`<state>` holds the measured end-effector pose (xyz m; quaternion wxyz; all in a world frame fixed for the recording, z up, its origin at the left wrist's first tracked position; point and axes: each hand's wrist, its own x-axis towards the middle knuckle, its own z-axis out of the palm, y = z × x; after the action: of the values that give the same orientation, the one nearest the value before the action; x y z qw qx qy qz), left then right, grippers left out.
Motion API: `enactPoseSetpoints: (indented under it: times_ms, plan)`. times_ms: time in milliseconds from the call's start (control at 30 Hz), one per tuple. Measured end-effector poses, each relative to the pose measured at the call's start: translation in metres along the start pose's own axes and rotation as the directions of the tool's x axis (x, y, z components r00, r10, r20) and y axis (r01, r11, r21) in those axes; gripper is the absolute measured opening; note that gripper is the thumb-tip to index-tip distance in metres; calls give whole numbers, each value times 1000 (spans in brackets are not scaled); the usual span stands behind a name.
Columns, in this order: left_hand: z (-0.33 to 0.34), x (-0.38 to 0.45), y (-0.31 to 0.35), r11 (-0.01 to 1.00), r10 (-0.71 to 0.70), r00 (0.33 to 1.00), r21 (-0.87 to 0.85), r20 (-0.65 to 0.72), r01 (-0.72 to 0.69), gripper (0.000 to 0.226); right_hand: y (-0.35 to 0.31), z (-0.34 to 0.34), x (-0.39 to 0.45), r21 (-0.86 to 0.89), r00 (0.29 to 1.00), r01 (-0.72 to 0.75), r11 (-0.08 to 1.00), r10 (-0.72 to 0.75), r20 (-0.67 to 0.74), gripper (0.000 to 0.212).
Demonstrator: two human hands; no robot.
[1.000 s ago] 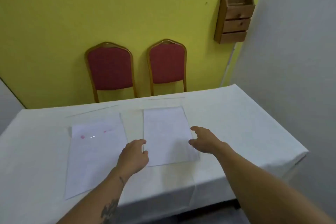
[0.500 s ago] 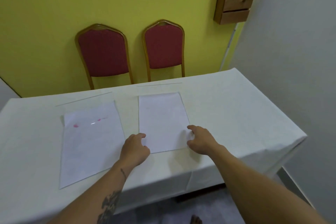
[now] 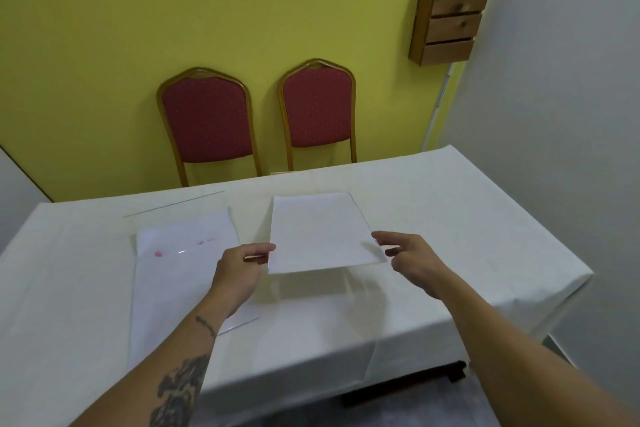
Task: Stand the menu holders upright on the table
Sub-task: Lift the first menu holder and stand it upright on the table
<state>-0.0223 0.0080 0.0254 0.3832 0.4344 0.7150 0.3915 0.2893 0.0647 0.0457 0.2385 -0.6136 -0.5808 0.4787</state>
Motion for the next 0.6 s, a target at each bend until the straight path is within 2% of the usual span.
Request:
enactPoseSetpoints:
  times_ms: [67,133,267,467,600]
  plan:
    - [-3,1,4,998,45,999,-53,-19,-46,47,-5,-4,-2,43,999,36,998,-35,-22,70]
    - [-4,3,10,988,83,995,-124,-51,-89,42,-9,-4,-3,106,995,70,992,-63,-74,55]
    - [-4,6,30,967,137,981,-193,-139,-163,33,-24,0,-2,206,966,160,965,-109,-235,29]
    - [-10,21,77,932,194,955,-260,-226,-251,4,-72,-9,7,356,909,310,881,-166,-382,20]
    - [-15,29,108,914,248,937,-261,-244,-310,7,-104,-24,19,369,889,355,859,-188,-419,23]
